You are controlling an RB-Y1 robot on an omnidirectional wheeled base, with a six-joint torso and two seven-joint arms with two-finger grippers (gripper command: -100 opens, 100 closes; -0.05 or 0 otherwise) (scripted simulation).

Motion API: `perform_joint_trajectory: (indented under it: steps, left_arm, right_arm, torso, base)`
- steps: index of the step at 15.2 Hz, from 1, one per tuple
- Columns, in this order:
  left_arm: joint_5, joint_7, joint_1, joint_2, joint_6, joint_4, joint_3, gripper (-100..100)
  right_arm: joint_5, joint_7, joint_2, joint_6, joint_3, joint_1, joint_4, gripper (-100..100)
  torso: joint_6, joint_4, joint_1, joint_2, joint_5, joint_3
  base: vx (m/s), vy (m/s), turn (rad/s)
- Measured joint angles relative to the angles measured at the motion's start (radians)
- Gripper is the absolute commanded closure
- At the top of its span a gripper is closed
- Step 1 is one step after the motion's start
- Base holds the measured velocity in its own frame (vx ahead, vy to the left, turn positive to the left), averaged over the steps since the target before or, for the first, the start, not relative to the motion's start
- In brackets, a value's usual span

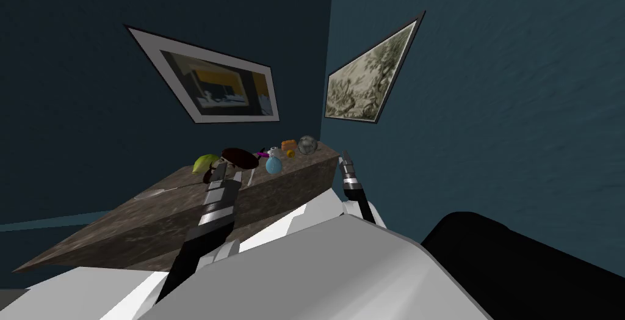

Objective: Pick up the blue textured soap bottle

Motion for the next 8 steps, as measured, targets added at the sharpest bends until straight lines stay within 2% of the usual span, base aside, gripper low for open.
perform_joint_trajectory:
  steps: [3, 8]
  left_arm:
    - [0.010, 0.011, -0.008, 0.048, 0.019, 0.001, 0.002, -100]
    - [0.042, 0.051, -0.033, 0.141, 0.090, 0.002, 0.004, -100]
  right_arm:
    - [0.000, 0.000, 0.000, 0.000, 0.000, 0.000, 0.000, 0]
    - [0.000, 0.000, 0.000, 0.000, 0.000, 0.000, 0.000, 0]
  torso:
    - [0.000, 0.000, 0.001, -0.001, 0.000, 0.000]
    - [0.000, 0.000, 0.002, -0.001, 0.000, -0.001]
  base:
    - [0.010, 0.010, -0.032]
    - [0.015, 0.017, -0.040]
